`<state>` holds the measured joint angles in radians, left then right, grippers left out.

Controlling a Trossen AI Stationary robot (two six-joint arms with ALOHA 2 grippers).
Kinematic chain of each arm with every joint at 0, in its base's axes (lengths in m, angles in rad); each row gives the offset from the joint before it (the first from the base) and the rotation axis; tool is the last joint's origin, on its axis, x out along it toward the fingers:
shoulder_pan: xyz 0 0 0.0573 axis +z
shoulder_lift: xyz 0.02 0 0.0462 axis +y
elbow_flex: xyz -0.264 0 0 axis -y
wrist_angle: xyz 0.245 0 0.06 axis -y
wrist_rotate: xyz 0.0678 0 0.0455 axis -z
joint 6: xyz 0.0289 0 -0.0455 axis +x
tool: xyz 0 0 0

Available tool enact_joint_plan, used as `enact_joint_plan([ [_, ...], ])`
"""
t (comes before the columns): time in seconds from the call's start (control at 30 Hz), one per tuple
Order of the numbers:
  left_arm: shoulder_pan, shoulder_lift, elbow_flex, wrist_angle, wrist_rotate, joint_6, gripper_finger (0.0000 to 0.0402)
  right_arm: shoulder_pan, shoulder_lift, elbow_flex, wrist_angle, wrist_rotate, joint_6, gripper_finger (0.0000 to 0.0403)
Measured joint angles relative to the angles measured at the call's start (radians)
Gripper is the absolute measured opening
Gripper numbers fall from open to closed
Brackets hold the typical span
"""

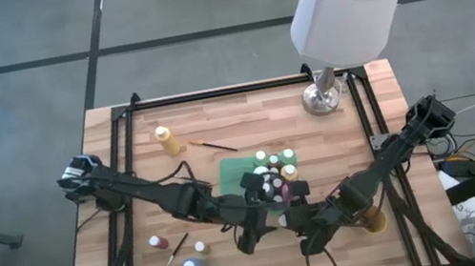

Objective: Pick & Place Paint Supplies
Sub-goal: Put the orange paint bottle into the green bin

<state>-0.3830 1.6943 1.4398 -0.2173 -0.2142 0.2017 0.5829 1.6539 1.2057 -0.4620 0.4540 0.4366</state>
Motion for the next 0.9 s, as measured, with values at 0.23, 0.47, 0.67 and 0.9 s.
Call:
enact_joint_plan([
  [0.23,-0.007,0.050,0.007,0.019,0.015,0.007,0.0288,-0.004,0.000,0.000,-0.001,0.011,-0.019,0.0114],
  [0.47,-0.008,0.058,0.009,0.094,0.015,0.008,0.0288,-0.004,0.000,-0.001,0.002,0.020,-0.040,0.0111],
  [0.67,-0.008,0.058,0.009,0.090,0.015,0.008,0.0288,-0.004,0.000,-0.001,0.006,0.020,-0.042,0.0116],
  [0.9,-0.004,0.058,0.006,0.091,0.015,0.008,0.0263,-0.004,0.000,0.000,0.021,0.020,-0.052,0.0110],
])
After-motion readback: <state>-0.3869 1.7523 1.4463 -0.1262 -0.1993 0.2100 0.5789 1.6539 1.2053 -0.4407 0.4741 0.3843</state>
